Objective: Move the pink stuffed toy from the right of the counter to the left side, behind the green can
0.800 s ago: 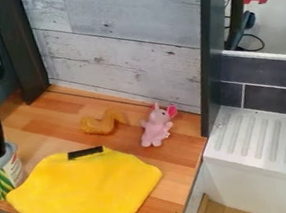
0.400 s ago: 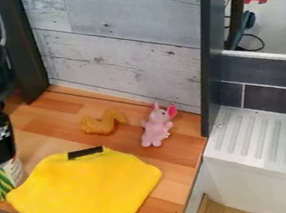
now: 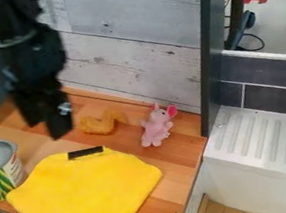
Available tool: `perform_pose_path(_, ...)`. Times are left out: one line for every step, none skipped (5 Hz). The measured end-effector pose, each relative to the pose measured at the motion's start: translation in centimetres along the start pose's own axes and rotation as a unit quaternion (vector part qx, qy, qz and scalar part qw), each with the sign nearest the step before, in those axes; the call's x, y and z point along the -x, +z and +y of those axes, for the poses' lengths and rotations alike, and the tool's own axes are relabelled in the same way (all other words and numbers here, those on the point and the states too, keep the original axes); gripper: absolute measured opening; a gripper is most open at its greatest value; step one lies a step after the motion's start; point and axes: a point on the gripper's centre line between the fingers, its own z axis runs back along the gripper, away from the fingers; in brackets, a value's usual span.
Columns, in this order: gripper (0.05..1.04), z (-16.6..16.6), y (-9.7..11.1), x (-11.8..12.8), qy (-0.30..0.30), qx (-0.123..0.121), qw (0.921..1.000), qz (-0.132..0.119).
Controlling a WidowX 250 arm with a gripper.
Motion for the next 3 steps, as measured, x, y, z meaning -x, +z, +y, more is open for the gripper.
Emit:
perform_pose_path(1.000, -0.4, -2.1, -3.5, 0.000, 0.002, 1.0000, -0.001)
perform_pose_path(1.000, -2.3, -3.0, -7.1, -0.016, -0.007, 0.9997, -0.014)
perform_pose_path(1.000, -2.9, -4.5, -9.4, -0.005, -0.020, 0.9998, 0.004)
